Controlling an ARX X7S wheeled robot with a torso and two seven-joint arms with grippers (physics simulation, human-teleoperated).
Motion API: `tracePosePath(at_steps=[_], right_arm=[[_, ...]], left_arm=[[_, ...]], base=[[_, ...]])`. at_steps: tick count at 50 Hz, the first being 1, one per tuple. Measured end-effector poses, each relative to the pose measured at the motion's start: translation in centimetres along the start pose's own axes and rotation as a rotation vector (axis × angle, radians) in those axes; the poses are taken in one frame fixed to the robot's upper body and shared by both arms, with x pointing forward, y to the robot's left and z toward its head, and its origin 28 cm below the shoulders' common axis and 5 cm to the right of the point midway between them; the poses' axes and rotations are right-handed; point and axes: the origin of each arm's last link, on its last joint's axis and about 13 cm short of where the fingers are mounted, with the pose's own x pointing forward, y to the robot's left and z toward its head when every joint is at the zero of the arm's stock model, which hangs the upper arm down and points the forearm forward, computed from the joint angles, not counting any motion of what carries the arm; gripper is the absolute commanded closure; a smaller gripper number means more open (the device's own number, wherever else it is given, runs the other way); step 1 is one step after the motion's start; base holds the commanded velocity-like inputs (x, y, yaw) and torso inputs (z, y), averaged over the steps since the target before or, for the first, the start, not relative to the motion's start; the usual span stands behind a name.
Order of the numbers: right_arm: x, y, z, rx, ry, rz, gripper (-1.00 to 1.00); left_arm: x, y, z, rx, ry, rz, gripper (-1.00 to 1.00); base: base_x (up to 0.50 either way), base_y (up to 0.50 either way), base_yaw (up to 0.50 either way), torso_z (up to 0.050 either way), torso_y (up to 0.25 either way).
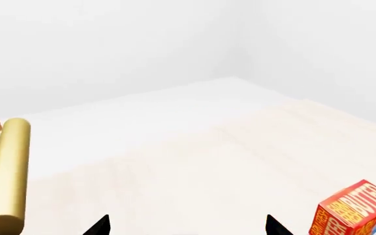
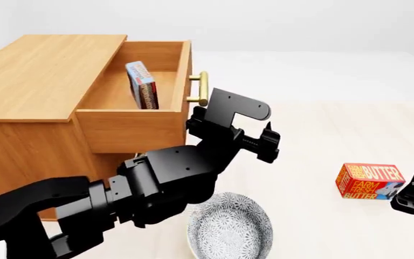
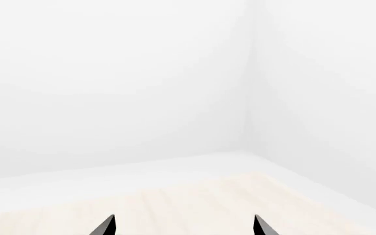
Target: Put the chocolate pudding in the top drawer of the cabinet and close it.
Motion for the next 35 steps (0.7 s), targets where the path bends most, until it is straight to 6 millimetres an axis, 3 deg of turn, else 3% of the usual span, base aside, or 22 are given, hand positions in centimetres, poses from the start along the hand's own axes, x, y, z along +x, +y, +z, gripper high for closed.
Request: tracePosePath(at_steps=[35], right_arm=[[-0.1,0.3,0.0,0.001,0.0,0.007,-1.0]], left_arm=[[-0.6,4.1,-1.0,0.008,0.005,0.112,-1.0]], base=[[0.0,0.0,0.0,0.0,0.0]])
